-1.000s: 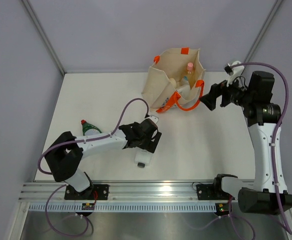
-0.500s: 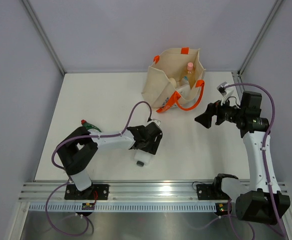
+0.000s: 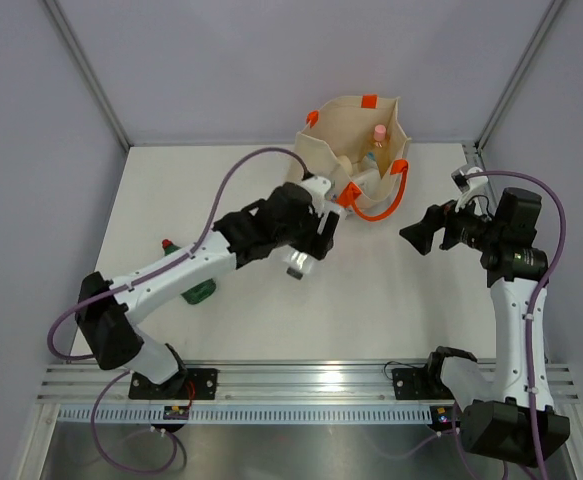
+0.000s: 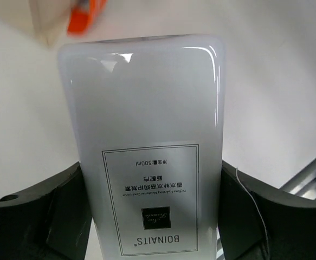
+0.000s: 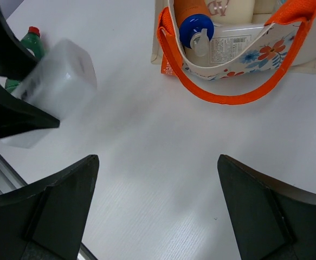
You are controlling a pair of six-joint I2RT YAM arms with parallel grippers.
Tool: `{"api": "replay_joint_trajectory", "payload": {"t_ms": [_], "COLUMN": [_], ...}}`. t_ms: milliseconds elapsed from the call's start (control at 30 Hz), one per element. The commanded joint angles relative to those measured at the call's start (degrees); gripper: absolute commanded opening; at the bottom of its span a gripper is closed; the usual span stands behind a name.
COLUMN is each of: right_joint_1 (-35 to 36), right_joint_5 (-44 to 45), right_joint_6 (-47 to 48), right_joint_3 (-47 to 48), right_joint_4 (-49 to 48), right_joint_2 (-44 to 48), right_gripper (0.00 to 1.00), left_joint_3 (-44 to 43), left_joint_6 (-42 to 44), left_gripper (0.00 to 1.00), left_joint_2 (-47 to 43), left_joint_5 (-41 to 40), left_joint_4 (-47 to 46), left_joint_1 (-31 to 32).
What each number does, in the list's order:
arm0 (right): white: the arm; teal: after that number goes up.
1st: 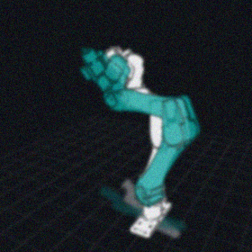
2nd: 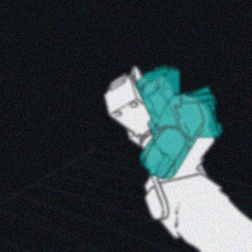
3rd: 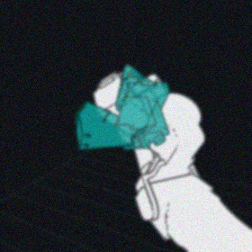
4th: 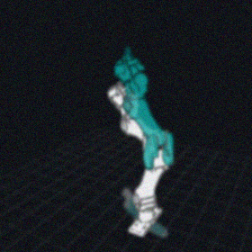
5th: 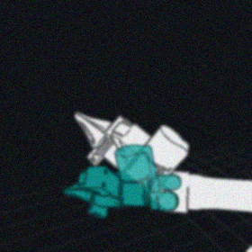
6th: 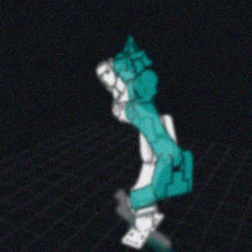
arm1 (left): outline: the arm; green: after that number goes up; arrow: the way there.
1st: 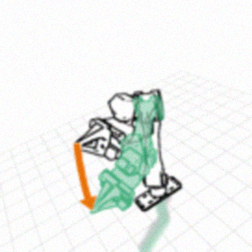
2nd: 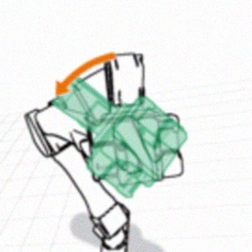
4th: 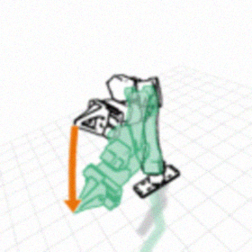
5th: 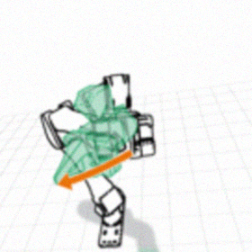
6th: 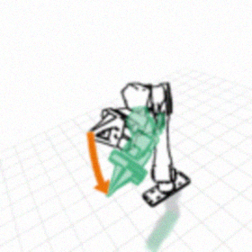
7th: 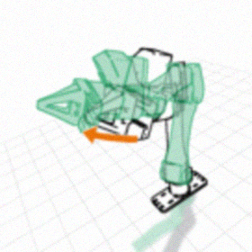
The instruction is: Place the personal care products into the canvas bag
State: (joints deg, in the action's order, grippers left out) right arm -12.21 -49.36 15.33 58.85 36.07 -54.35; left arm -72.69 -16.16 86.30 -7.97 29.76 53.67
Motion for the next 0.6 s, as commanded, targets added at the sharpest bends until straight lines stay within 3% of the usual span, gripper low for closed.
{"api": "replay_joint_trajectory", "payload": {"t_ms": [0,267,433,567], "right_joint_1": [-1.33,-2.29,-2.38,-2.47], "right_joint_5": [1.46,0.76,0.94,1.29], "right_joint_6": [-1.97,-2.41,-2.24,-1.97], "right_joint_3": [-0.14,-0.23,-0.49,-0.49], "right_joint_4": [-3.12,-3.29,-3.38,-3.38], "right_joint_2": [1.26,1.09,1.0,0.73], "right_gripper": [0.99,1.0,1.0,1.0], "left_joint_3": [-15.44,-47.77,-56.15,-55.9], "left_joint_6": [4.91,7.46,10.88,13.52], "left_gripper": [0.0,0.0,0.0,0.0], "left_joint_2": [-1.94,20.73,32.33,39.53], "left_joint_5": [7.94,22.8,23.44,18.88], "left_joint_4": [-9.63,-21.21,-39.4,-51.71], "left_joint_1": [-5.58,-14.38,-15.79,-16.4]}}
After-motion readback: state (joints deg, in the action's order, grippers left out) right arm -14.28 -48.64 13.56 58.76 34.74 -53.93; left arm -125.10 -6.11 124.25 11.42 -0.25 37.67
